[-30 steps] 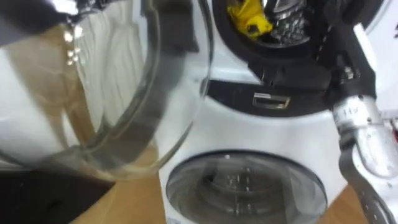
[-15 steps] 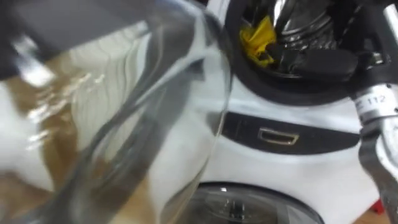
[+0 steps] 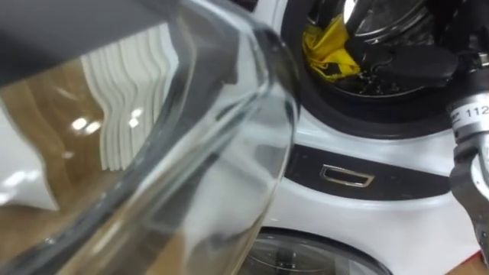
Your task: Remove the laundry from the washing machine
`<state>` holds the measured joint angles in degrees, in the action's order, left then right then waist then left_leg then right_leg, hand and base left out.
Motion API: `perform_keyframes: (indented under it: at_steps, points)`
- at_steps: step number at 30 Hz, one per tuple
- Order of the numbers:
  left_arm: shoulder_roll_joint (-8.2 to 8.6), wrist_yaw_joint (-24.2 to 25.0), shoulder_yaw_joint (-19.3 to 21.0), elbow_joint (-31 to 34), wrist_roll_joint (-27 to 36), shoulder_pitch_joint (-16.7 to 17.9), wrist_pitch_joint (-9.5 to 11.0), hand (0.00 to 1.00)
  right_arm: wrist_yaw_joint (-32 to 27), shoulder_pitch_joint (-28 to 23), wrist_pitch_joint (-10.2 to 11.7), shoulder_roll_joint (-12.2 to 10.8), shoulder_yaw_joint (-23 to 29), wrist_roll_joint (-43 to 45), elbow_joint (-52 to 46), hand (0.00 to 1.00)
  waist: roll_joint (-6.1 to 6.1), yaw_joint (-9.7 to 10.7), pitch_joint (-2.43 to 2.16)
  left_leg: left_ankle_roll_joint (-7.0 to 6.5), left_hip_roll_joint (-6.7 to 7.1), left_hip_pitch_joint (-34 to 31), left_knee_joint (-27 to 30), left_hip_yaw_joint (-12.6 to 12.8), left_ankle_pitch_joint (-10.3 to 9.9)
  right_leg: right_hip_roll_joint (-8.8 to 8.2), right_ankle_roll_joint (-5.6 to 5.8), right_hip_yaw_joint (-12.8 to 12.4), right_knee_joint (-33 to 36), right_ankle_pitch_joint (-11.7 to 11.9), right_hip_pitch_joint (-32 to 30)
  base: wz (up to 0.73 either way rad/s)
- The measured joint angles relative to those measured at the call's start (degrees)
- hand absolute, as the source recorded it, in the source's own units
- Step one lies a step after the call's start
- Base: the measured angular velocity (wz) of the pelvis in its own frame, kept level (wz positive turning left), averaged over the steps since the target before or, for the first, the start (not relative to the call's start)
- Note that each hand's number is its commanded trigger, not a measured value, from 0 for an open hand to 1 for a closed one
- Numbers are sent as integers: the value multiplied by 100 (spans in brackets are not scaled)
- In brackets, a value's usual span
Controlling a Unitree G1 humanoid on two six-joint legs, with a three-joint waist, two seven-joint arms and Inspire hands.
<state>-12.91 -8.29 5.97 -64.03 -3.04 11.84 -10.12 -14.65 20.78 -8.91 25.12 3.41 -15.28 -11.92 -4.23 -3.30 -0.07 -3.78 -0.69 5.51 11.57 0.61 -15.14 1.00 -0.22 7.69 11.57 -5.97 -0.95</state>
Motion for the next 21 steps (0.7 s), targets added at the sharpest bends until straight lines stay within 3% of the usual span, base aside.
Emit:
perform_keyframes:
  at_steps: [4, 9, 13, 16, 21]
  points:
    - [13, 32, 211, 264, -167, 181, -58, 0, 431, 56, -78, 289, 35, -10, 462, 0, -19, -32, -12, 1, -4, 7, -7, 6, 0, 11, 0, -13, -6, 0, 9, 0]
    - [-7, 33, 338, 535, -167, 292, -148, 0, 746, 128, -178, 382, 32, -3, 763, 0, -91, -46, -48, 0, 4, 23, 6, -2, 1, -1, 0, -2, -20, 0, 43, 1]
    - [-10, 14, 488, 612, -163, 249, -150, 0, 1059, 224, -264, 433, 7, 138, 1042, 0, -187, -59, 5, 2, 18, 59, 12, -87, 3, -14, -2, 40, -91, 0, 140, 6]
    - [-10, 14, 487, 610, -139, 216, -149, 0, 1340, 627, -319, 500, -38, 456, 1584, 0, -240, -37, 31, 3, 25, 68, -11, -100, 2, -15, -7, 46, -89, 3, 162, 3]
    - [-34, 66, 452, 600, -125, 216, -155, 0, 1669, 1051, -354, 686, -337, 1010, 2321, 0, -255, -121, 32, 3, 34, 102, -16, -163, 1, -9, -6, 105, -94, 3, 208, 6]
